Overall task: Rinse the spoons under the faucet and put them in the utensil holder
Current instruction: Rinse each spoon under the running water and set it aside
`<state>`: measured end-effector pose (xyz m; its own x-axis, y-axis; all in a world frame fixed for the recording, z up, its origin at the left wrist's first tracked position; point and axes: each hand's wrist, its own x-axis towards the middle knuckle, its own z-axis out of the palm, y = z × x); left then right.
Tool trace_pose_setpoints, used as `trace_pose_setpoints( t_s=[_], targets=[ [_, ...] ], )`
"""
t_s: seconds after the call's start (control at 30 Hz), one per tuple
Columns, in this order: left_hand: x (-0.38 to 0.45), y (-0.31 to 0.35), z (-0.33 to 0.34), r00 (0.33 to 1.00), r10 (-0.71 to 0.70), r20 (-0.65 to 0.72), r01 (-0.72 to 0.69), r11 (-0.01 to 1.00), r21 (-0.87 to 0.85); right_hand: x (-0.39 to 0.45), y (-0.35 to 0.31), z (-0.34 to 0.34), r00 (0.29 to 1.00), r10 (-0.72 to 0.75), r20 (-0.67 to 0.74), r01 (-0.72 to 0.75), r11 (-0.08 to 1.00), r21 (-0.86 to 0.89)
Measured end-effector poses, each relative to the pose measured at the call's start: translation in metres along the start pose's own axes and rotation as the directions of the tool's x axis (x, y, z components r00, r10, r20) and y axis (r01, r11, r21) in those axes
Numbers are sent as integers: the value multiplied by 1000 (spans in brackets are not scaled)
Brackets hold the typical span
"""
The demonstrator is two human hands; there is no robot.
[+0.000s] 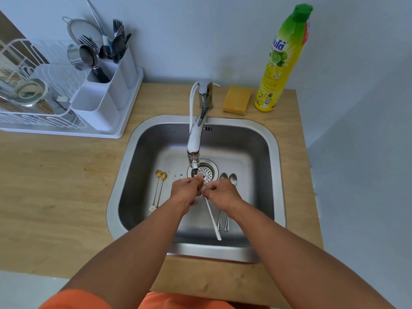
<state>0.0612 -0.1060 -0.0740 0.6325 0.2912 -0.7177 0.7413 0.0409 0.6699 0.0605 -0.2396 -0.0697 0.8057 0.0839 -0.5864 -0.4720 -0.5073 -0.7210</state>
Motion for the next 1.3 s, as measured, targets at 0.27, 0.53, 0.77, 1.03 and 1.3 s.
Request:
trace_pose_setpoints(
  t_s=[0.27, 0.53, 0.77, 1.03, 1.3],
  targets=[
    [-5, 1, 2, 997, -68, 27, 71, 992, -106, 0, -10, -2, 1000, 13, 5, -13, 1000, 11],
    [-4, -1, 3, 995, -90, -34, 78, 962, -263, -5, -13, 3, 1000, -28, -5, 28, 1000, 0],
    [-5, 4, -3, 998, -32, 46, 39, 988, -151, -6, -14, -2, 1000, -16, -18, 17, 999, 36],
    [-4, 5, -7, 996, -59, 66, 69, 985, -160, -12, -9, 0, 998, -67, -4, 67, 996, 61],
    [-11, 10, -9, 975, -129, 183, 159, 974, -161, -7, -9, -2, 997, -67, 31, 58, 971, 232]
  ],
)
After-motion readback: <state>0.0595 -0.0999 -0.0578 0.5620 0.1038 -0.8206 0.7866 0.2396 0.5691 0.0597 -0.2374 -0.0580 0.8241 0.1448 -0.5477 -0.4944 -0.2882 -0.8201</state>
